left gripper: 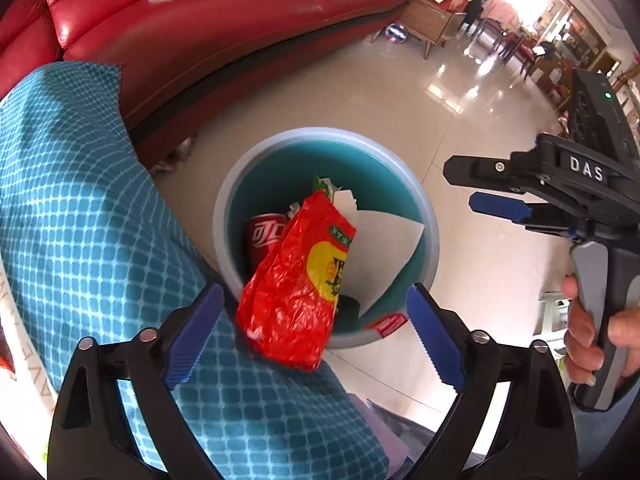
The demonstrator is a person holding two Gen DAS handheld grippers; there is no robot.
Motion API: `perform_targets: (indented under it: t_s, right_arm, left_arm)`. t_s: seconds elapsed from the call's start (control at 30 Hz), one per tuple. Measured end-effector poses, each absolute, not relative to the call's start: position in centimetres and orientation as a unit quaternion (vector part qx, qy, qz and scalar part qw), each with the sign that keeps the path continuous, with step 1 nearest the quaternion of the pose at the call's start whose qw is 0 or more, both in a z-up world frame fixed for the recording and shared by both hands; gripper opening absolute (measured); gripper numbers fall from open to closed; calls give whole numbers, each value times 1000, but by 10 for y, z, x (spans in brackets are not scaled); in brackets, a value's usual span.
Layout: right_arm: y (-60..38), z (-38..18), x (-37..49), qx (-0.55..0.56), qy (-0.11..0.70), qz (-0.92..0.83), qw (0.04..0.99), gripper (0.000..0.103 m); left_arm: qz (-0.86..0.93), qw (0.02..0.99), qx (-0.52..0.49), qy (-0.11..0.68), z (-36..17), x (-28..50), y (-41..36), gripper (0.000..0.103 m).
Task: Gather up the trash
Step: 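Open the left tool over the bin while the right tool releases the tissue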
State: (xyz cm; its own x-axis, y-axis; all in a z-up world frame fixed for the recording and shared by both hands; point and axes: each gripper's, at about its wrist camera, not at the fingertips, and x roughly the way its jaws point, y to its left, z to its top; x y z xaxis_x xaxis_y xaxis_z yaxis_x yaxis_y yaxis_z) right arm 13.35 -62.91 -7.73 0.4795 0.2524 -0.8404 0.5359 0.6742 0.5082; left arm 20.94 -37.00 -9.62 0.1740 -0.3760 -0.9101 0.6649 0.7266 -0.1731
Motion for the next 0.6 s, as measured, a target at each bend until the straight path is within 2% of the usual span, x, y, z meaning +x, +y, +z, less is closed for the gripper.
perform_targets:
  t_s: [0.33,0.6]
  right_arm:
    - [-601,-76,138,374,524,-87,760,82]
    - [-571,-63,139,350,532,-78,767,82]
  left_arm:
    - [-335,760,114,545,-85,199,-334,96]
    - [-328,773,98,534,-70,190,-300,96]
